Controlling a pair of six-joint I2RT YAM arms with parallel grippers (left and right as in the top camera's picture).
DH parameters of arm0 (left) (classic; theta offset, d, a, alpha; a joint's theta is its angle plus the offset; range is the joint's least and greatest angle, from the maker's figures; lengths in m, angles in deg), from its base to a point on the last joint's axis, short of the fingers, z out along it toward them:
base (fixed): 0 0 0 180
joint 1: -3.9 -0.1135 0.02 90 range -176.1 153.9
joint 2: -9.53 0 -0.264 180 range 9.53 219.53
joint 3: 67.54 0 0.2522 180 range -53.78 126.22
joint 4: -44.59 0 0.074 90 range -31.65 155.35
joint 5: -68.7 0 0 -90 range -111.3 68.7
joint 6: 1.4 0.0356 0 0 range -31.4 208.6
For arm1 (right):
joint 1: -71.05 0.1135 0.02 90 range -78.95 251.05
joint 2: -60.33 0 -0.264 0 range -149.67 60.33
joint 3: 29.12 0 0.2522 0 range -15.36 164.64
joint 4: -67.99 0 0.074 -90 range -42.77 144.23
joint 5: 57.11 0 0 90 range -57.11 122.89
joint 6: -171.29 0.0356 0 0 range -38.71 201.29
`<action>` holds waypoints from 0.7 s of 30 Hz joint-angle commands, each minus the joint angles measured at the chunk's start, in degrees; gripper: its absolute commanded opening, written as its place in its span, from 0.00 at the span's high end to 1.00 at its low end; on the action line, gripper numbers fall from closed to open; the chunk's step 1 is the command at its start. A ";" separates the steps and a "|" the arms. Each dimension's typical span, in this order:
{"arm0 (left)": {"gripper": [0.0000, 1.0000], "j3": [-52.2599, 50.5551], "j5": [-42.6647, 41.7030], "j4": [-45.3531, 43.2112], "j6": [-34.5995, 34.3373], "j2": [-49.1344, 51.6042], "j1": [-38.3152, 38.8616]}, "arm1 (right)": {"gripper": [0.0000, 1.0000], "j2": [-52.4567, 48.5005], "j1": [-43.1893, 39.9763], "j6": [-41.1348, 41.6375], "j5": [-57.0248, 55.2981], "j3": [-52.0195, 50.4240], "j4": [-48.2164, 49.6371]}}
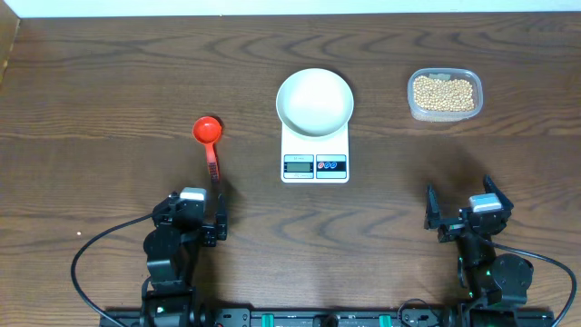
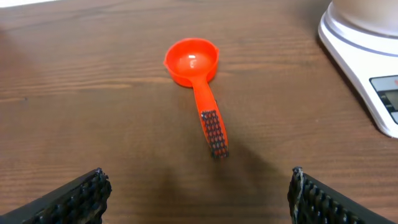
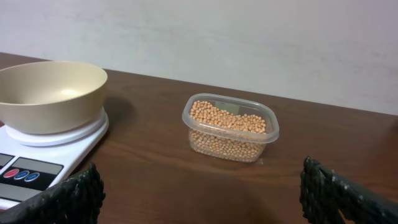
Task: Scoop item into bowl and weigh 50g on scale
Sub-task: 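Move the left gripper down onto the red scoop handle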
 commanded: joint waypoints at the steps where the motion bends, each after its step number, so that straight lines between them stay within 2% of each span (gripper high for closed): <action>1: 0.07 -0.76 -0.63 2.16 -0.11 0.87 -0.20 | 0.01 0.24 0.48 0.24 -0.44 -0.09 -0.28; 21: 0.07 -0.76 -1.05 2.12 -0.13 2.08 -0.17 | 0.01 0.24 0.46 0.24 -0.44 -0.09 -0.28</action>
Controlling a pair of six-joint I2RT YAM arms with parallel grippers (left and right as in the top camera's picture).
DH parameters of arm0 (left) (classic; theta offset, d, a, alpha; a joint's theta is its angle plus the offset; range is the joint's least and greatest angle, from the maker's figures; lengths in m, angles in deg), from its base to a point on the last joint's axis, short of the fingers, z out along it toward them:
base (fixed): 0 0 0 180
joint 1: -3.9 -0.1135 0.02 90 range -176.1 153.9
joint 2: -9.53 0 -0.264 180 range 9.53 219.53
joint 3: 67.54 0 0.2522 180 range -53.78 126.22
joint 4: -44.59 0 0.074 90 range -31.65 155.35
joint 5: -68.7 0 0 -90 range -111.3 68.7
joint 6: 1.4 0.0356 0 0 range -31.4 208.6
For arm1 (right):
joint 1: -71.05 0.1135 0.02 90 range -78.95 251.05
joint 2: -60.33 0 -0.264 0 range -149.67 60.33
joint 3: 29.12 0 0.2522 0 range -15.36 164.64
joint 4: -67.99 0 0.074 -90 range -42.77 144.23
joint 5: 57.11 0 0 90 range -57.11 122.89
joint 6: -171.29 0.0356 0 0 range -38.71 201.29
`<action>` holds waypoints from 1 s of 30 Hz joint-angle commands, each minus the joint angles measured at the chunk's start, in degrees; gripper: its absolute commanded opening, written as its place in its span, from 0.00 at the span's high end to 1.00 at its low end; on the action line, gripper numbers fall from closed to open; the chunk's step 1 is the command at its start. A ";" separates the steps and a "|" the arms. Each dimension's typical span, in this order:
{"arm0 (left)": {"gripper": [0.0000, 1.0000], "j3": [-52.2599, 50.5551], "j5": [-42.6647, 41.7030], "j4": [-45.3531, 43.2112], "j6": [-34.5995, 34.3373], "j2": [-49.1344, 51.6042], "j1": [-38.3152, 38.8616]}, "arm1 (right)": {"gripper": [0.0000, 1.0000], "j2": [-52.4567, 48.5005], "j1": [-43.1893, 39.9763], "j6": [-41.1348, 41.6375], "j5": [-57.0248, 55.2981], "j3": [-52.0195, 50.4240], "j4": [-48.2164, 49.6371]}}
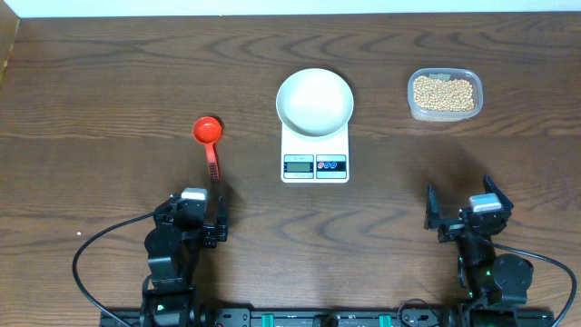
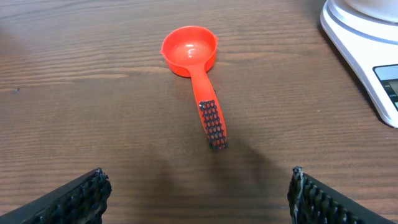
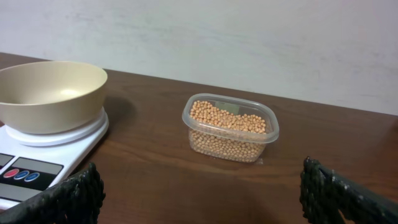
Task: Scoop item into bowl and weigh 50g on scale
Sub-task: 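Move the left gripper down onto the red scoop handle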
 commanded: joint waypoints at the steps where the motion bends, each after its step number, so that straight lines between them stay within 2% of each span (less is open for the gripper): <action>1: 0.07 -0.76 -1.01 2.10 -0.13 0.13 -0.17 | 0.01 0.24 0.46 0.24 -0.44 -0.09 -0.28; 30: 0.07 1.95 -1.01 -1.09 -2.54 1.73 -0.24 | 0.01 0.24 0.46 0.24 -0.44 -0.09 -0.28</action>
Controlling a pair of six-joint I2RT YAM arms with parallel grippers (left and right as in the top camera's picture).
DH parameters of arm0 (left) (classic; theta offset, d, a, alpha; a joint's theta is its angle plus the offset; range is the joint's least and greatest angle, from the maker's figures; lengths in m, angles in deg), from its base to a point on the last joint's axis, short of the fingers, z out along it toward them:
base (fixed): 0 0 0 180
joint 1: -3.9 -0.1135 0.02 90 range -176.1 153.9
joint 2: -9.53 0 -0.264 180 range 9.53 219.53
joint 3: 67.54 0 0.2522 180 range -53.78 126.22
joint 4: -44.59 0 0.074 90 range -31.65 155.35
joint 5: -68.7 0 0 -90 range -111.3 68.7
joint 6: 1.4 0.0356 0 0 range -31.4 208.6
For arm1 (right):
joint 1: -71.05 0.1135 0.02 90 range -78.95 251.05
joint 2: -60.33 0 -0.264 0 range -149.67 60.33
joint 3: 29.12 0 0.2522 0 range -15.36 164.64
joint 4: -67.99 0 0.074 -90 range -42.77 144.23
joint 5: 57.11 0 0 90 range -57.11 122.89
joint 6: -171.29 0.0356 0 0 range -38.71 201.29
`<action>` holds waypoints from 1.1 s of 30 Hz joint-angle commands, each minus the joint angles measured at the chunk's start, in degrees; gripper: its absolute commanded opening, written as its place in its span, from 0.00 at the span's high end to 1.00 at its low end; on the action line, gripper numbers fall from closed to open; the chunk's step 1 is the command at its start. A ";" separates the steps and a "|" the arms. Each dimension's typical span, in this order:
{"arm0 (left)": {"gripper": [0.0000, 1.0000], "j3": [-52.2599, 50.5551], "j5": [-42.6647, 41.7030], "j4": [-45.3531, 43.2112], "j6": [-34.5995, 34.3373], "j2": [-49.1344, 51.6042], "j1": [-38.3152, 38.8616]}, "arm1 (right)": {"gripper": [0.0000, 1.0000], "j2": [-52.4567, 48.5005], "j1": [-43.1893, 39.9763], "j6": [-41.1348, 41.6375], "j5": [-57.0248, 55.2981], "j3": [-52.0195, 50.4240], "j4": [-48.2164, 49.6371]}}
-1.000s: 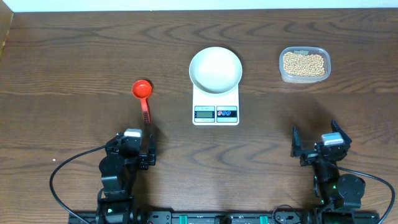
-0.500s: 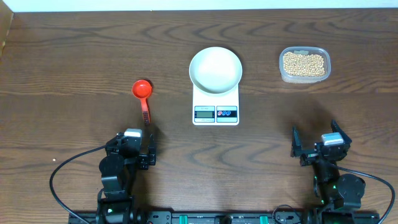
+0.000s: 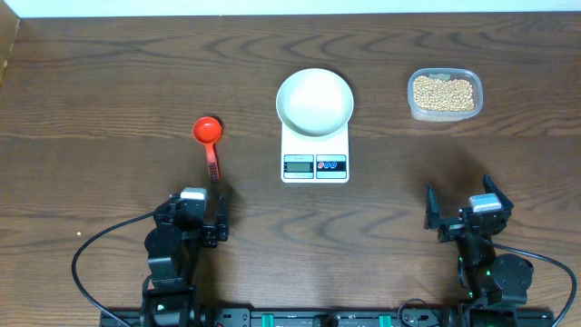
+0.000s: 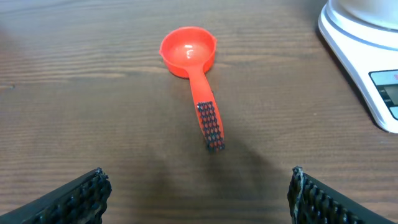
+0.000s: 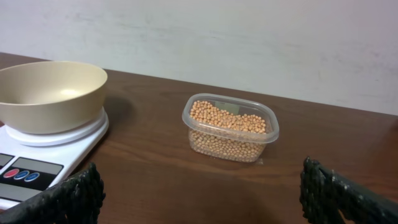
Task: Scoop item into bowl and weigh 50g on scale
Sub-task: 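Move the left gripper down onto the red scoop handle, then close the left gripper on the scoop handle and lift it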
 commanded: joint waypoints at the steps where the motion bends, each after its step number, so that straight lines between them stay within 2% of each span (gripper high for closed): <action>1: 0.07 2.78 -0.74 -0.02 -1.03 1.95 -0.24 | 0.01 0.24 0.46 0.24 -0.44 -0.09 -0.28; 8: 0.07 12.96 -0.94 5.11 -3.52 11.74 -0.24 | 0.01 0.24 0.46 0.24 -0.44 -0.09 -0.28; 13: 0.06 25.53 -0.98 10.99 -3.52 22.62 -0.24 | 0.01 0.24 0.46 0.24 -0.44 -0.09 -0.28; 19: 0.07 43.80 -1.14 22.27 -3.54 36.81 -0.24 | 0.01 0.24 0.46 0.24 -0.44 -0.09 -0.28; 28: 0.07 73.77 -9.03 46.07 -3.54 62.62 -2.32 | 0.01 0.24 0.46 0.24 -0.44 -0.09 -0.28; 31: 0.07 78.95 -9.81 49.18 -3.54 67.45 -2.86 | 0.01 0.24 0.46 0.24 -0.44 -0.09 -0.28; 33: 0.07 79.28 -9.68 48.22 -3.48 68.94 -2.86 | 0.01 0.24 0.44 0.24 -0.44 -0.09 -0.28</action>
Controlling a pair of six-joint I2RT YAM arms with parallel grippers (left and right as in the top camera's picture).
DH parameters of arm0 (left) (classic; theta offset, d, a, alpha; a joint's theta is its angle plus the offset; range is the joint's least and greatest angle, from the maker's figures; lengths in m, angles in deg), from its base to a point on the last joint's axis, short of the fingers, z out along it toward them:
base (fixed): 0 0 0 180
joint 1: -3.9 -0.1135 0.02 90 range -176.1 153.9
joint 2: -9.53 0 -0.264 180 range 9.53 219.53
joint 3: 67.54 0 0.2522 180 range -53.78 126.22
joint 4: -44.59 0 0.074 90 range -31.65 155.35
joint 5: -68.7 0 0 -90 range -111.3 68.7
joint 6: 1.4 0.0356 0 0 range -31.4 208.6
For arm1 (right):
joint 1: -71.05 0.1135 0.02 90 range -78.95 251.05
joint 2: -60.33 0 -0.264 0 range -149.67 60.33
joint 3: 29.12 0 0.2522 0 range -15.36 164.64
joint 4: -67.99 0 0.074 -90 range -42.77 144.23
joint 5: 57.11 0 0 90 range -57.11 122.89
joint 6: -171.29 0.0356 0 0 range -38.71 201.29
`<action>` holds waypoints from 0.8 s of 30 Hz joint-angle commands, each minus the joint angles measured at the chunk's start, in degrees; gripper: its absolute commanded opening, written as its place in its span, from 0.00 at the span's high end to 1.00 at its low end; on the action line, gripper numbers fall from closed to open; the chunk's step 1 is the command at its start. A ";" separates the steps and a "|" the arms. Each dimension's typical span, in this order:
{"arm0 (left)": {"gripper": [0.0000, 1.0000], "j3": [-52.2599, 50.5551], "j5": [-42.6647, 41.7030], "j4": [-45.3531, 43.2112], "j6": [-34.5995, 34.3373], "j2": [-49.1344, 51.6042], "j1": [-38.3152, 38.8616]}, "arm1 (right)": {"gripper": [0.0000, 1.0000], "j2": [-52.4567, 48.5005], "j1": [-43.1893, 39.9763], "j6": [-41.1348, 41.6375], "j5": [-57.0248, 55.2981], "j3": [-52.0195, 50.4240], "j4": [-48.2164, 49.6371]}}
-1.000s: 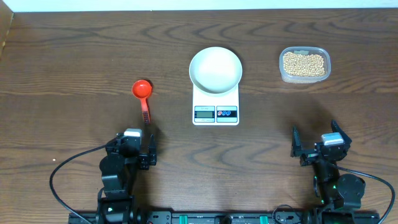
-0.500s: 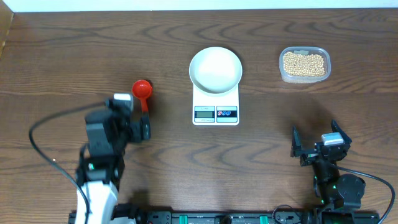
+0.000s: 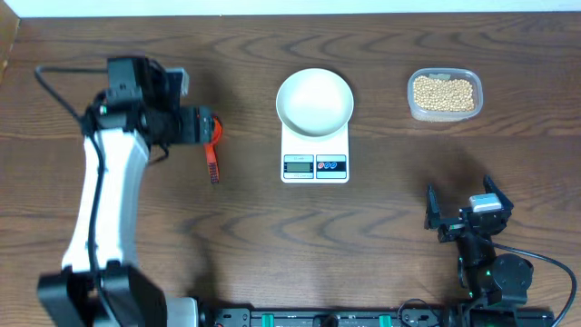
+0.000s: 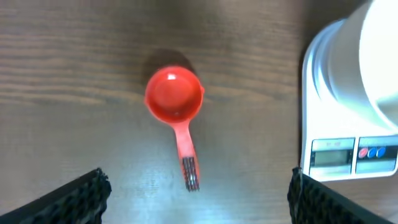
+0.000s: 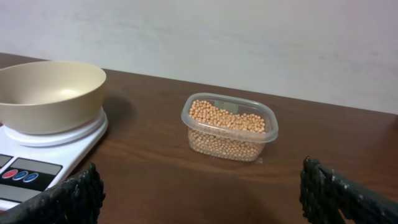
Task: Scoop item into bowl and weigh 50g on scale
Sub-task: 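Close the left gripper on the scoop handle and lift it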
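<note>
A red scoop (image 4: 175, 98) lies on the wooden table, cup away from me, its black-ridged handle (image 4: 190, 176) pointing toward me. My left gripper (image 4: 198, 182) hangs open high above it, looking straight down, with the handle end between the fingers in view. Seen from overhead, the left gripper (image 3: 200, 126) covers part of the scoop (image 3: 212, 162). The cream bowl (image 3: 314, 100) sits empty on the white scale (image 3: 314, 164). A clear tub of soybeans (image 5: 229, 126) stands beyond my right gripper (image 5: 199, 186), which is open and low at the near edge.
The scale (image 4: 339, 146) with the bowl (image 4: 378, 59) stands just right of the scoop. The bean tub (image 3: 444, 94) is at the far right of the table. The left arm's cable (image 3: 54, 77) loops over the far left.
My left arm has gone from its low rest at the near edge to high over the scoop, gripper facing down and still open. The scoop, bowl, tub and right arm have not moved.
At all three earlier moments both grippers rested open at the near edge, the left looking at the scoop with only slight shifts of view. Now the left gripper hangs open above the scoop; the right is unchanged.
</note>
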 commanded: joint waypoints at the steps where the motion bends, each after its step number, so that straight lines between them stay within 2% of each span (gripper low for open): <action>1: 0.07 2.43 -1.81 -0.66 -0.50 2.78 -0.44 | 0.01 0.28 0.46 0.24 -0.31 -0.09 -0.26; 7: 0.06 2.16 -1.77 -4.92 0.31 6.88 -0.70 | 0.01 0.28 0.46 0.24 -0.31 -0.09 -0.26; 15: 0.07 2.14 -1.86 -5.22 -1.01 12.76 -3.89 | 0.01 0.28 0.46 0.24 -0.31 -0.09 -0.26; 24: 0.20 2.10 -1.64 -6.34 -0.96 15.67 -3.91 | 0.01 0.28 0.46 0.24 -0.31 -0.09 -0.26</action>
